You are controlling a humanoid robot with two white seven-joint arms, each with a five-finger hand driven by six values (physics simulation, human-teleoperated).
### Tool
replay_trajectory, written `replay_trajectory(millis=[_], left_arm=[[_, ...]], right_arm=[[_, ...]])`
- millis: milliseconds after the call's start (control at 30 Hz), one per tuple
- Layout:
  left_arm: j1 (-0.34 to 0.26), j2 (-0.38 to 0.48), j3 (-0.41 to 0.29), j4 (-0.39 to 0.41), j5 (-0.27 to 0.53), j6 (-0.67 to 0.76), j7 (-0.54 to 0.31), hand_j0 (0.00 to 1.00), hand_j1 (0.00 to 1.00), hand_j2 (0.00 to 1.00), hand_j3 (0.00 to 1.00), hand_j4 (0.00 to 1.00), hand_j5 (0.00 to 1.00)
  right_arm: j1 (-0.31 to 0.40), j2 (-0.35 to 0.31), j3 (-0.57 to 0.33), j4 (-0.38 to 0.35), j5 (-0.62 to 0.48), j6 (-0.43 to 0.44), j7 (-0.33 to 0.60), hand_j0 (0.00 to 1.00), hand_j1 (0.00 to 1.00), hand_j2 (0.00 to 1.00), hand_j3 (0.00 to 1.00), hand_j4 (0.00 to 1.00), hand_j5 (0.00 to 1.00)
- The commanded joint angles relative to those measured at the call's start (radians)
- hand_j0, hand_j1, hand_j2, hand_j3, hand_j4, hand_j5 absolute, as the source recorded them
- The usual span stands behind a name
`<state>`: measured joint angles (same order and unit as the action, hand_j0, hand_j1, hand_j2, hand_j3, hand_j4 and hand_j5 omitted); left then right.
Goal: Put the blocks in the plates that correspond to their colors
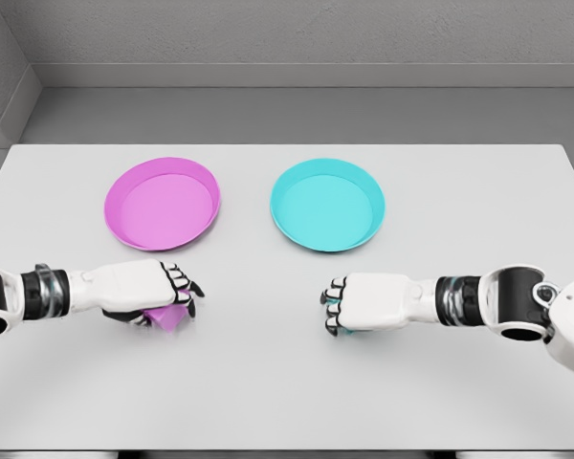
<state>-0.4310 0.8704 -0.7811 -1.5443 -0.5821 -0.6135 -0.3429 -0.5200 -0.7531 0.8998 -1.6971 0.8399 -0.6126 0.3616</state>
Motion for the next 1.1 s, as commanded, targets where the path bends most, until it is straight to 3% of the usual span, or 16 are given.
replay_trajectory(millis=[0, 167, 633, 1067], left_arm=[[-0.003, 0.001, 0.000, 0.004, 0.002, 0.003, -0.002, 0.66, 0.66, 0.66, 0.66, 0.66, 0.66], [-0.021, 0.001, 0.000, 0.006, 0.002, 0.003, -0.002, 0.66, 0.66, 0.66, 0.66, 0.66, 0.66], [-0.067, -0.002, 0.002, 0.032, 0.002, 0.003, -0.002, 0.66, 0.66, 0.66, 0.66, 0.66, 0.66], [-0.120, -0.005, 0.002, 0.084, 0.002, 0.003, -0.002, 0.66, 0.66, 0.66, 0.66, 0.66, 0.66]], right_arm=[[0.000, -0.002, -0.015, 0.002, -0.005, 0.002, -0.001, 0.56, 0.56, 0.56, 0.56, 0.56, 0.56], [-0.008, 0.000, -0.018, 0.002, -0.005, 0.002, -0.001, 0.55, 0.55, 0.55, 0.55, 0.55, 0.55], [-0.051, 0.008, -0.019, 0.091, -0.005, 0.002, -0.001, 0.55, 0.55, 0.55, 0.55, 0.55, 0.55], [-0.103, 0.050, -0.019, 0.151, -0.008, 0.002, -0.003, 0.55, 0.55, 0.55, 0.55, 0.55, 0.55]])
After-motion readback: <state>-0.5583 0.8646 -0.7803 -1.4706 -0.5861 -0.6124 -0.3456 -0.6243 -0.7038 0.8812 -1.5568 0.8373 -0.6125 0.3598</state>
